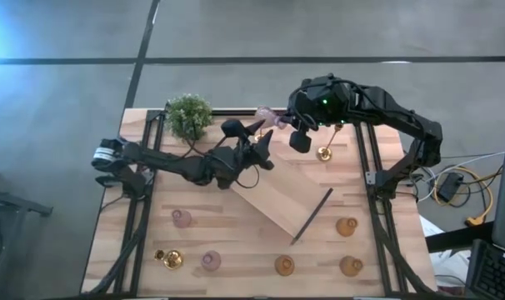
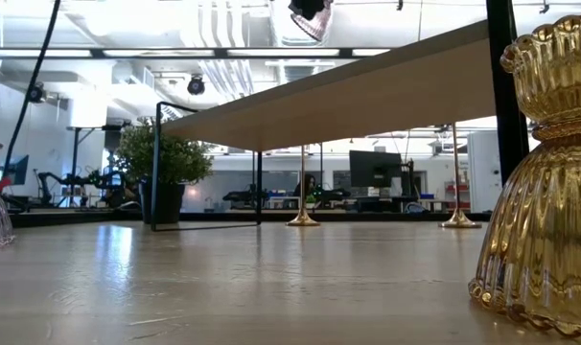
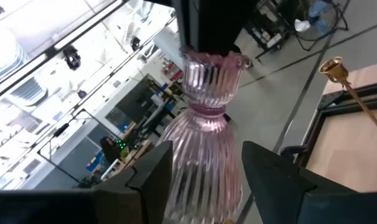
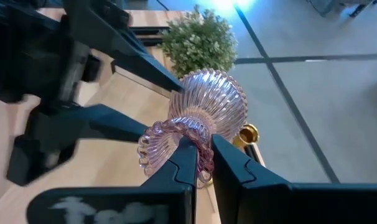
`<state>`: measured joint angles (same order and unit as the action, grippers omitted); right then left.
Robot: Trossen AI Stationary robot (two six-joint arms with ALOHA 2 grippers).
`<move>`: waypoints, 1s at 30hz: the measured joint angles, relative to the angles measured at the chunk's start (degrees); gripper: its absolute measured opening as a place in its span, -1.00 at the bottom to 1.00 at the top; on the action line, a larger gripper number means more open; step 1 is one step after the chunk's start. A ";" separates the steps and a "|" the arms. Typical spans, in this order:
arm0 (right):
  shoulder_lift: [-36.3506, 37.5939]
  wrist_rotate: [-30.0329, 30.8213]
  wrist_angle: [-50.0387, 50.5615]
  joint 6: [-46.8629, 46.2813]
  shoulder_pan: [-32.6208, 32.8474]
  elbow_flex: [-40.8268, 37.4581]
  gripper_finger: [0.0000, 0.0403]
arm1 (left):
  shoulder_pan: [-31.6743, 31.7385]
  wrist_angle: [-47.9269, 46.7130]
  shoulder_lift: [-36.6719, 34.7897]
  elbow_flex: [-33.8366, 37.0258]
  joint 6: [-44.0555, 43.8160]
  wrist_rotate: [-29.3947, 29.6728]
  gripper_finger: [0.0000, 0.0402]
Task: Pick & Place candle stick holders
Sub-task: Put the top pink candle holder on the shelf
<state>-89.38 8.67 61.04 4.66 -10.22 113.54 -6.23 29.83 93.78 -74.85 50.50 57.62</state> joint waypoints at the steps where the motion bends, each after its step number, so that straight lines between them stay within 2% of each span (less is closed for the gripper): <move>1: 0.00 0.05 -0.11 0.01 0.25 -0.01 -0.91 | 0.21 0.08 0.00 0.00 -0.01 -0.69 -0.02; 11: -0.48 -2.22 -0.39 -0.23 1.20 -0.02 -0.91 | 2.47 0.24 0.02 -0.70 -1.93 -5.94 -0.02; 22: -0.87 -2.70 -1.28 -0.07 1.46 -0.03 -0.91 | 3.13 0.14 0.07 -1.09 -2.21 -6.90 -0.02; 30: -0.87 -2.91 -1.23 -0.28 1.66 -0.15 -0.91 | 3.55 -0.30 0.07 -1.09 -2.16 -9.08 -0.18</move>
<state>-90.26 5.76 59.81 4.38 -8.56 113.39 -2.67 29.54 93.84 -75.94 48.34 48.54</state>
